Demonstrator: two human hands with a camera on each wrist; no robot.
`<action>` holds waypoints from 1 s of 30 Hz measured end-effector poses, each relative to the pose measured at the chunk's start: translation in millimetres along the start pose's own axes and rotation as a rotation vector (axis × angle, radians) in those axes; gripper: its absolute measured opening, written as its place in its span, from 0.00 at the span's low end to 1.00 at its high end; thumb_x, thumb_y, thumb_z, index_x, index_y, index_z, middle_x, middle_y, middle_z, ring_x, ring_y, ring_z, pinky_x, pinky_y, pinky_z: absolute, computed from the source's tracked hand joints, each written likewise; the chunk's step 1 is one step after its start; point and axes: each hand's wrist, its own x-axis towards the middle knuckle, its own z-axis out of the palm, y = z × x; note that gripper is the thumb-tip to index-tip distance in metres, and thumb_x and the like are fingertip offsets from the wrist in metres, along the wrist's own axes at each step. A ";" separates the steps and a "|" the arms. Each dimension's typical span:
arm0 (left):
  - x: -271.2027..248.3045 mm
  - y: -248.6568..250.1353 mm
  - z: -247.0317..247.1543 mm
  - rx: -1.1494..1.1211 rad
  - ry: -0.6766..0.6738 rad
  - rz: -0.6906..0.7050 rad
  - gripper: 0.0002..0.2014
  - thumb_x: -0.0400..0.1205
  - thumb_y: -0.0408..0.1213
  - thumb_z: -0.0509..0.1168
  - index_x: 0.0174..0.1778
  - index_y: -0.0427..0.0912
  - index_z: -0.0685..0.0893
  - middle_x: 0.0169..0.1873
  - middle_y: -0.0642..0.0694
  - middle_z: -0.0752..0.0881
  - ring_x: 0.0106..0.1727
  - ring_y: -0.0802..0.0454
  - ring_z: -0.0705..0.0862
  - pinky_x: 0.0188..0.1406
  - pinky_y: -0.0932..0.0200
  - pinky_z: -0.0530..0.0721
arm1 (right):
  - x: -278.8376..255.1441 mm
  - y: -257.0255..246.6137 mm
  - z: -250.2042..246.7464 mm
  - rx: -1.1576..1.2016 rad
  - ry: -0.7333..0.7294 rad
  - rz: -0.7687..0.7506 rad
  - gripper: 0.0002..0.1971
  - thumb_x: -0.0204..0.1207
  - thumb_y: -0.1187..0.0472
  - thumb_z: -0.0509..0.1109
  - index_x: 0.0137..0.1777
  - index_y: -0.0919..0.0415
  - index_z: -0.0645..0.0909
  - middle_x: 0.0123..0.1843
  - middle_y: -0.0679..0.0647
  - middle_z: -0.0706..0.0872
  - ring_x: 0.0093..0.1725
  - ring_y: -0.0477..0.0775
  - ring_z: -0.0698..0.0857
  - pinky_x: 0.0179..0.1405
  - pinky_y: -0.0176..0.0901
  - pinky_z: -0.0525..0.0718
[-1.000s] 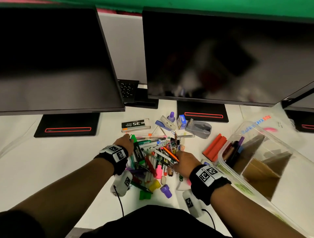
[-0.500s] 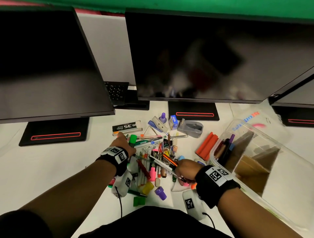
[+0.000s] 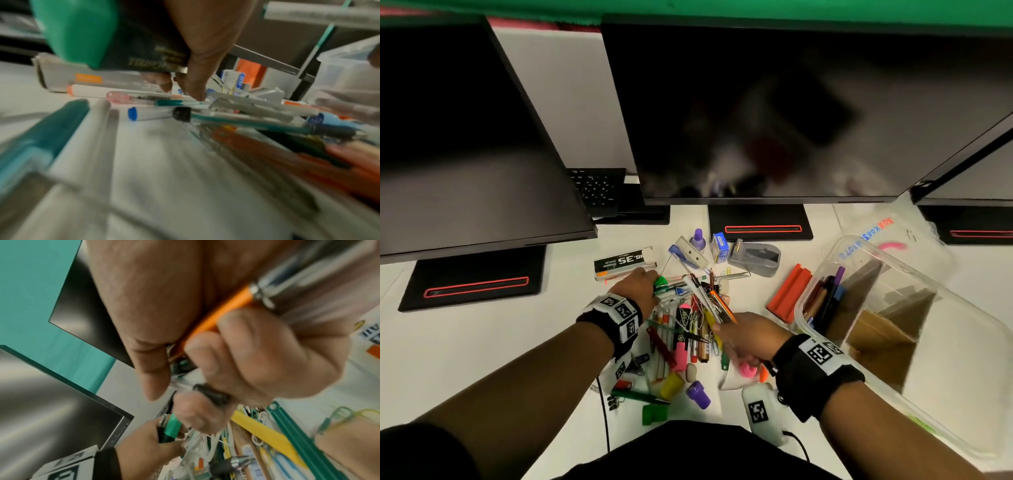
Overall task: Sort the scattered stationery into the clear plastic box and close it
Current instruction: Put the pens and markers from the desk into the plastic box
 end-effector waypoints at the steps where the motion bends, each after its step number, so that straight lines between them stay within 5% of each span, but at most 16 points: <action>1: 0.9 2.0 1.4 0.043 -0.018 0.006 0.24 0.81 0.39 0.61 0.74 0.42 0.67 0.69 0.39 0.73 0.68 0.40 0.78 0.67 0.48 0.78 | -0.4 -0.7 -0.2 -0.032 0.011 -0.031 0.18 0.80 0.49 0.64 0.30 0.56 0.73 0.16 0.49 0.77 0.12 0.44 0.68 0.16 0.33 0.68; 6: -0.6 5.9 2.1 0.208 -0.044 0.057 0.18 0.82 0.39 0.57 0.69 0.40 0.72 0.66 0.38 0.79 0.67 0.39 0.79 0.62 0.49 0.79 | 2.4 0.9 -2.4 -0.099 0.130 -0.120 0.19 0.82 0.54 0.62 0.28 0.55 0.77 0.19 0.47 0.80 0.16 0.42 0.74 0.23 0.32 0.76; 12: -1.7 2.3 -4.8 0.229 -0.098 0.055 0.18 0.79 0.44 0.63 0.63 0.39 0.76 0.63 0.39 0.81 0.65 0.41 0.81 0.58 0.52 0.80 | 3.7 6.4 -1.0 0.059 0.078 0.025 0.11 0.80 0.67 0.62 0.37 0.61 0.78 0.27 0.54 0.82 0.18 0.45 0.79 0.26 0.39 0.77; 15: -6.9 -3.0 -9.2 0.184 -0.104 0.027 0.16 0.79 0.42 0.62 0.61 0.39 0.77 0.61 0.40 0.82 0.62 0.41 0.81 0.54 0.55 0.80 | 6.4 -0.4 2.8 -0.180 0.175 -0.080 0.11 0.80 0.66 0.62 0.37 0.53 0.75 0.28 0.49 0.78 0.22 0.42 0.76 0.24 0.32 0.74; 18: -11.7 -10.2 -9.2 0.102 -0.092 -0.011 0.16 0.78 0.43 0.63 0.60 0.40 0.77 0.60 0.40 0.83 0.60 0.42 0.82 0.52 0.56 0.80 | 13.8 -9.9 13.5 -0.415 0.276 -0.222 0.01 0.79 0.60 0.65 0.46 0.56 0.77 0.37 0.50 0.79 0.36 0.49 0.77 0.35 0.39 0.71; 24: -25.3 -21.8 -9.2 -0.009 -0.054 -0.104 0.14 0.78 0.44 0.64 0.56 0.41 0.80 0.57 0.40 0.85 0.59 0.41 0.83 0.51 0.56 0.79 | 44.6 -13.4 48.3 -0.846 0.261 -0.232 0.14 0.76 0.57 0.67 0.60 0.62 0.79 0.56 0.60 0.86 0.55 0.61 0.85 0.52 0.47 0.83; 30: -36.0 -43.2 -9.6 -0.042 -0.041 -0.189 0.15 0.79 0.47 0.63 0.55 0.40 0.78 0.56 0.40 0.84 0.58 0.41 0.82 0.48 0.57 0.77 | 55.4 -9.9 53.1 -0.899 0.244 -0.164 0.15 0.76 0.56 0.66 0.60 0.60 0.80 0.56 0.58 0.86 0.56 0.60 0.86 0.52 0.47 0.84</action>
